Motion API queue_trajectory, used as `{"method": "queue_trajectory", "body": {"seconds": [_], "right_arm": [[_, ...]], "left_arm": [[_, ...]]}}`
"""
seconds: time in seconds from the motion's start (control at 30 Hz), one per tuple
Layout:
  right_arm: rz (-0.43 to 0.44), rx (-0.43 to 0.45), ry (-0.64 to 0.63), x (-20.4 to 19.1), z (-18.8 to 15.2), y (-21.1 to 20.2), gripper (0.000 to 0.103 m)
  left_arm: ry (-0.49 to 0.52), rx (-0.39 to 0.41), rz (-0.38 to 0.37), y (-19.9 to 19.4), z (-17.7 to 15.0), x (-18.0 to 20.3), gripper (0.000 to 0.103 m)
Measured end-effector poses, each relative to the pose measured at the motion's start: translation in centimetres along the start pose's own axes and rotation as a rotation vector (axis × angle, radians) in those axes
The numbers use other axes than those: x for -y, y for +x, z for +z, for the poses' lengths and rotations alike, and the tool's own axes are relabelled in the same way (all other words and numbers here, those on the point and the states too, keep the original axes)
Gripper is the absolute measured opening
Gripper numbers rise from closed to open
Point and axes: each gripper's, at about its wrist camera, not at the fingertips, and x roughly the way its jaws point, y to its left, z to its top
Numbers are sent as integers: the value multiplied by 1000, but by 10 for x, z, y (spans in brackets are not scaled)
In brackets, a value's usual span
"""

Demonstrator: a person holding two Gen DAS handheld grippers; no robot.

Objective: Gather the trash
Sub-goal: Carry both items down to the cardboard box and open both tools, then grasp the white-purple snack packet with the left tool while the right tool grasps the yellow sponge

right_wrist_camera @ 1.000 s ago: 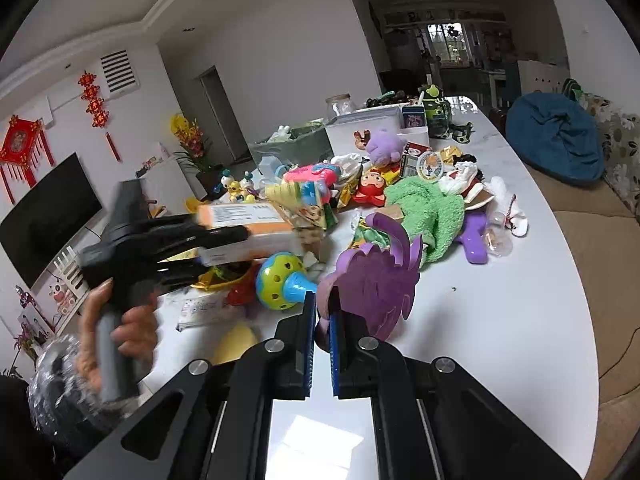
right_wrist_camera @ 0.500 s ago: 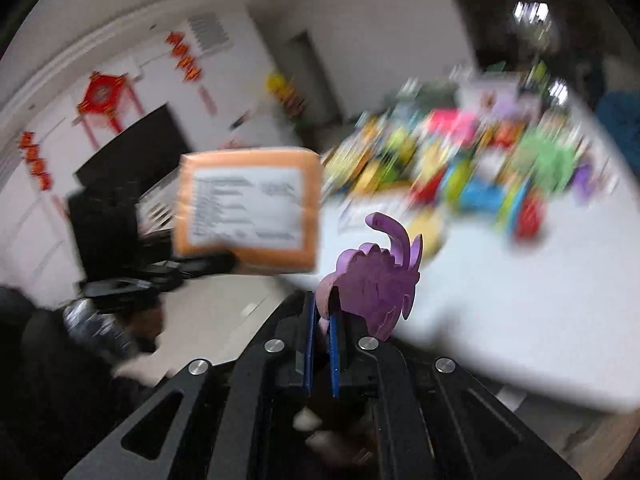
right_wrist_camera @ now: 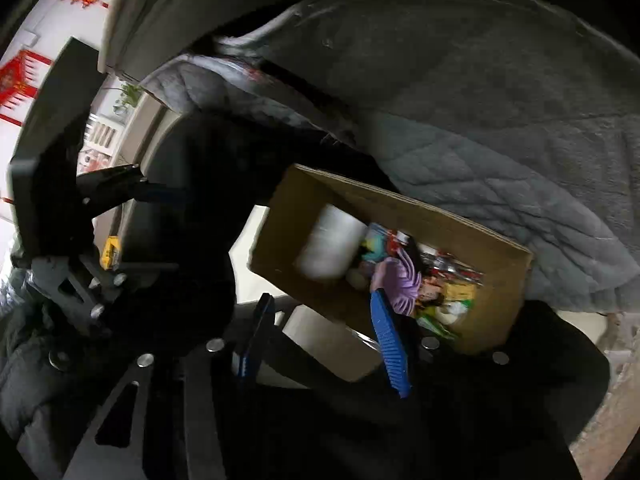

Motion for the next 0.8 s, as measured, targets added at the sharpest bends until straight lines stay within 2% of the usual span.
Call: {"method": "queue_trajectory", "body": {"seconds": [0.03, 0.13, 0.17, 0.2, 0.23, 0.3, 0.33, 0.37, 0.47, 0.57, 0.6, 0.63, 0.67, 0.8], "right_arm": [[7, 57, -25, -10, 1, -24, 51], [15, 236, -94, -41, 11, -91, 53], [-5, 335, -119, -54, 19, -123, 57], [-37, 412, -131, -61, 29, -142, 66], [-76, 479, -138, -67, 38, -155, 71], [-203, 577, -156, -74, 73, -167, 75], [-281, 599, -155, -76, 95, -163, 77], [-318, 605, -150, -76, 110, -158, 77], [-357, 586, -98, -68, 154, -128, 77], [-385, 514, -47, -51, 180, -105, 76], [-407, 518, -53, -51, 179, -101, 69], [-469, 524, -78, -53, 178, -94, 46], [-489, 526, -100, -54, 178, -92, 44], [-438, 525, -65, -41, 162, -99, 41]], "left_arm": [[0, 12, -2, -5, -3, 3, 81], [28, 125, -22, -43, -8, 11, 81], [39, 171, -25, -57, -7, 16, 81], [52, 232, -22, -77, -6, 18, 81], [63, 284, -16, -94, -6, 18, 81], [85, 389, 18, -123, -3, 21, 82], [91, 436, 47, -132, -1, 21, 83], [93, 482, 79, -147, 1, 22, 83], [88, 595, 161, -174, 7, 18, 86], [79, 670, 232, -188, 30, 8, 87], [70, 678, 248, -187, 44, 2, 88], [62, 679, 259, -188, 53, -2, 88], [55, 674, 265, -189, 65, -7, 88], [77, 622, 214, -184, 120, -25, 88]]}}
